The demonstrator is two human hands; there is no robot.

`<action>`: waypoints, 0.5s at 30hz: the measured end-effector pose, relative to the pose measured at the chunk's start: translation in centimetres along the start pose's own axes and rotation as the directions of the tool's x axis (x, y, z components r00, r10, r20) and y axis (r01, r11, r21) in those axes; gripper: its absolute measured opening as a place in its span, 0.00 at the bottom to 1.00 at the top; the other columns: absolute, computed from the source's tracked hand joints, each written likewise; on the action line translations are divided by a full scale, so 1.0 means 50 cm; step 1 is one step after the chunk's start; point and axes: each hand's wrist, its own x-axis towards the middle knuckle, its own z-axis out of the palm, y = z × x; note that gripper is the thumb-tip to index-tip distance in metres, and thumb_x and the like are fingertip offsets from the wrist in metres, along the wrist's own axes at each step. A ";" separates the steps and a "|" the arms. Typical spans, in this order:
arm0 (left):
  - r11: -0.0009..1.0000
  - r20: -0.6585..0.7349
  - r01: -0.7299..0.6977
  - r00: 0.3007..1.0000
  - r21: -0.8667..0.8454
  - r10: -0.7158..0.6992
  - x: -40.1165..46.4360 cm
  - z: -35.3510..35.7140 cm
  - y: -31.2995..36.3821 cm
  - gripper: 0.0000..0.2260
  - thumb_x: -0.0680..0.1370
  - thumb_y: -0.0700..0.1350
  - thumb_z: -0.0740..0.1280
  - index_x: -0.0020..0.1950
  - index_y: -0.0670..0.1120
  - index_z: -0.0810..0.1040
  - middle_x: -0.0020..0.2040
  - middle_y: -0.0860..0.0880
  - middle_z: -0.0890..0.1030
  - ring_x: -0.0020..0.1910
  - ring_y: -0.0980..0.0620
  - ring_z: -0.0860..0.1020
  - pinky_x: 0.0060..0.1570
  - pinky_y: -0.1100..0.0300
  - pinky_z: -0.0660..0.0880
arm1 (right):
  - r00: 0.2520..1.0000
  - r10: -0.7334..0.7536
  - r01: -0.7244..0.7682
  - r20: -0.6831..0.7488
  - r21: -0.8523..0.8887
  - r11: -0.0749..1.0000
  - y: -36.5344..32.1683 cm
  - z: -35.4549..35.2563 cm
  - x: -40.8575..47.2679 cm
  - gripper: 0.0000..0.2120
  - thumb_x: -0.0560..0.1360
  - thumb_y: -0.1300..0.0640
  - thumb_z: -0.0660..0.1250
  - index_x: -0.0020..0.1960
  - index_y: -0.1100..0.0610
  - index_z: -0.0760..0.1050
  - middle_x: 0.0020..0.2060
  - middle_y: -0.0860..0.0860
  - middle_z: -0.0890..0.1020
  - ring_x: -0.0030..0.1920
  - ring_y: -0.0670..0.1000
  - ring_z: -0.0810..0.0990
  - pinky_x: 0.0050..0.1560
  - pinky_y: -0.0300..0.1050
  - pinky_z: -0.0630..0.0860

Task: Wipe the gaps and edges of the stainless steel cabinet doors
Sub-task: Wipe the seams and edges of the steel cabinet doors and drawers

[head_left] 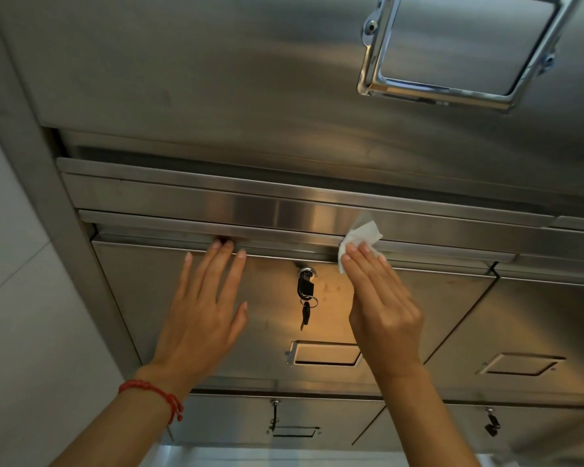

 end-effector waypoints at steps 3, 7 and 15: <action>1.000 0.006 -0.007 1.000 -0.003 0.007 -0.006 0.002 -0.003 0.26 0.75 0.48 0.56 0.70 0.37 0.60 0.67 0.33 0.69 0.69 0.39 0.62 0.65 0.37 0.63 | 0.999 0.036 -0.037 -0.006 -0.025 0.999 0.019 -0.011 -0.007 0.11 0.75 0.67 0.63 0.54 0.66 0.80 0.54 0.61 0.81 0.56 0.58 0.79 0.57 0.56 0.76; 1.000 -0.002 -0.008 1.000 -0.004 0.008 -0.012 0.008 -0.004 0.27 0.75 0.48 0.56 0.71 0.37 0.59 0.69 0.33 0.66 0.70 0.39 0.60 0.66 0.37 0.62 | 0.997 0.062 -0.064 -0.039 -0.031 0.997 0.009 -0.003 -0.005 0.10 0.76 0.66 0.63 0.54 0.66 0.80 0.54 0.61 0.81 0.57 0.58 0.79 0.58 0.56 0.74; 0.999 -0.028 -0.026 0.999 0.029 0.027 -0.025 0.017 -0.003 0.28 0.75 0.48 0.56 0.72 0.37 0.58 0.72 0.34 0.61 0.72 0.38 0.58 0.66 0.37 0.60 | 0.997 0.069 -0.070 -0.019 -0.045 0.997 0.034 -0.010 -0.016 0.11 0.75 0.68 0.64 0.55 0.66 0.79 0.55 0.61 0.80 0.58 0.58 0.78 0.59 0.57 0.74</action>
